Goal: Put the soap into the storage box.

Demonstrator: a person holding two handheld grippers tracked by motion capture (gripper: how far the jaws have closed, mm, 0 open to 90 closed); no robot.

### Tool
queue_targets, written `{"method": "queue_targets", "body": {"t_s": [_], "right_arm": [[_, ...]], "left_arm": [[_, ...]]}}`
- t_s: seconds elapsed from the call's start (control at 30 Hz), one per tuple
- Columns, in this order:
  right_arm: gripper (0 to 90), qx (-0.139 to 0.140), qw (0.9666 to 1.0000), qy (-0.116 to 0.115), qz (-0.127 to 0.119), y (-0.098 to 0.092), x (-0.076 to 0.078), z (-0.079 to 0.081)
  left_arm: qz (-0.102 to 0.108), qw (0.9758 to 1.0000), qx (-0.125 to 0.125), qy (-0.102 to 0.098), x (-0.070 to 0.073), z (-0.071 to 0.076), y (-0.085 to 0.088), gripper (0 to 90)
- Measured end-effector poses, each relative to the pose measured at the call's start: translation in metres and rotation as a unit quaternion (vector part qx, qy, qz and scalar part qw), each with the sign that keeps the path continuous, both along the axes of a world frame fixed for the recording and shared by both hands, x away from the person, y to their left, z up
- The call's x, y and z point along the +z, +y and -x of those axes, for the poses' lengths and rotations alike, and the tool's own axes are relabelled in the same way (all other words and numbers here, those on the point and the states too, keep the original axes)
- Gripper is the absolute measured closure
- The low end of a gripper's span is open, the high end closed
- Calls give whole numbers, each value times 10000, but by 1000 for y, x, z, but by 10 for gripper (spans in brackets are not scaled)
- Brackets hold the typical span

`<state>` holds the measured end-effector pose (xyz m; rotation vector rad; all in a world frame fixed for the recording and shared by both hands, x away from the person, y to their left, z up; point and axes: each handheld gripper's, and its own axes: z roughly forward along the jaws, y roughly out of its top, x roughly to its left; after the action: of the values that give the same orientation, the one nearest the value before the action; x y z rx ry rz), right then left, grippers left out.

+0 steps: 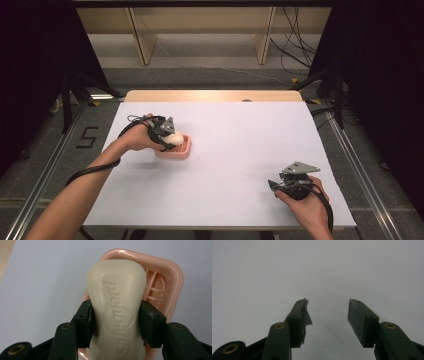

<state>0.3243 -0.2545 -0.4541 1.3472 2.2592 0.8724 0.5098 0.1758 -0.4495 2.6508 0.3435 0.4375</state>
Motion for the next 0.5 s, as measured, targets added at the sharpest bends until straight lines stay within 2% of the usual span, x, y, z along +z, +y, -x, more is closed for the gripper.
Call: {"method": "queue_targets", "body": {"t_s": [0.3, 0.4, 0.47, 0.5], "right_arm": [[506, 6, 10000, 25, -26, 0, 0, 0], [506, 13, 10000, -18, 13, 0, 0, 0], [506, 9, 10000, -20, 12, 0, 0, 0], [506, 28, 10000, -43, 27, -1, 0, -1]], "left_arm": [[-62, 9999, 93, 70, -2, -1, -1, 474], [98, 9997, 168, 147, 0, 1, 0, 421], [109, 9998, 146, 105, 3, 1, 1, 394], [249, 9994, 230, 27, 8, 4, 3, 385]]}}
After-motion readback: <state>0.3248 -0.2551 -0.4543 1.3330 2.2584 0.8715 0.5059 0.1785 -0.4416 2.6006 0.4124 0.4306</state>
